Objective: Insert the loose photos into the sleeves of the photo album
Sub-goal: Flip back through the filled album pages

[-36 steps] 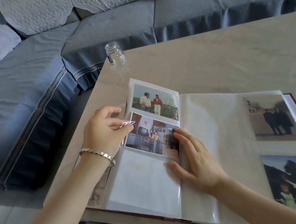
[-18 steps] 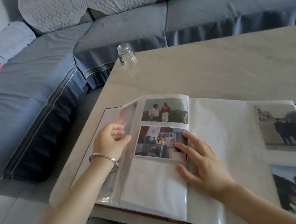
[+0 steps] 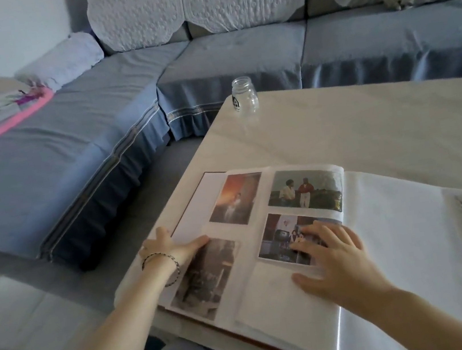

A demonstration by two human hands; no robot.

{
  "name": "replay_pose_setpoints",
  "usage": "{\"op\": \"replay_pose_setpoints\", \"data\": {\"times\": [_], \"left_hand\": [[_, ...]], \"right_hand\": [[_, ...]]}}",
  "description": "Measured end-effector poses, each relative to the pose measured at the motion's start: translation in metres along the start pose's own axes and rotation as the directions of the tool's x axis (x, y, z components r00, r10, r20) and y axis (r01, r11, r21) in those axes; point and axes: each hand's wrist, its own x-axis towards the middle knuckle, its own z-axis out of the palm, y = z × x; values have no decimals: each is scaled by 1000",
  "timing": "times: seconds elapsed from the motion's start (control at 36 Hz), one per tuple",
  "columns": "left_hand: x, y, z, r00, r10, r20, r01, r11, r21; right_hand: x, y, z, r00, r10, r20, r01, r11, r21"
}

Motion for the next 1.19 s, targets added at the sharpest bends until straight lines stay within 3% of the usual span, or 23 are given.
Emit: {"op": "replay_pose_setpoints", "data": {"times": [0.22, 0.36, 0.56, 0.67, 0.81, 0.92, 0.97, 1.0, 1.08, 1.11, 1.19], "left_hand": [[16, -8, -4, 998, -9, 58, 16, 993, -120], [13, -6, -25, 993, -14, 119, 42, 971, -237], [-26, 6, -97, 962, 252, 106, -231, 956, -180], [-69, 21, -144, 898, 426, 112, -377, 875, -302], [-144, 56, -175, 700, 678, 224, -437, 655, -617], [-192, 86, -166, 597, 784, 168, -501, 529, -685], [-215, 105, -155, 545, 828, 130, -473, 432, -768], [-227, 114, -148, 518, 846, 123, -441, 388, -809], [-257, 141, -115, 417, 902, 111, -407, 295, -864], [-265, 150, -103, 388, 916, 107, -441, 286, -851], [-284, 174, -65, 323, 940, 110, -540, 279, -794]], "right_hand": [[4, 0, 10, 996, -2, -89, -3, 999, -50], [4, -3, 3, 997, 10, -70, -10, 1000, 0], [19, -25, -27, 983, 101, 151, -111, 992, 62], [30, -59, -57, 990, 89, 109, -114, 960, 255], [27, -89, -107, 990, 69, 125, -115, 904, 412], [15, -88, -143, 996, 67, 58, -88, 835, 543], [8, -82, -161, 993, 113, 27, -104, 758, 644], [2, -77, -170, 988, 149, 46, -134, 659, 740], [-18, -56, -201, 966, 185, 183, -217, 184, 959], [-24, -43, -209, 960, 176, 217, -237, 102, 966], [-46, -9, -225, 946, 160, 281, -287, 13, 958]]}}
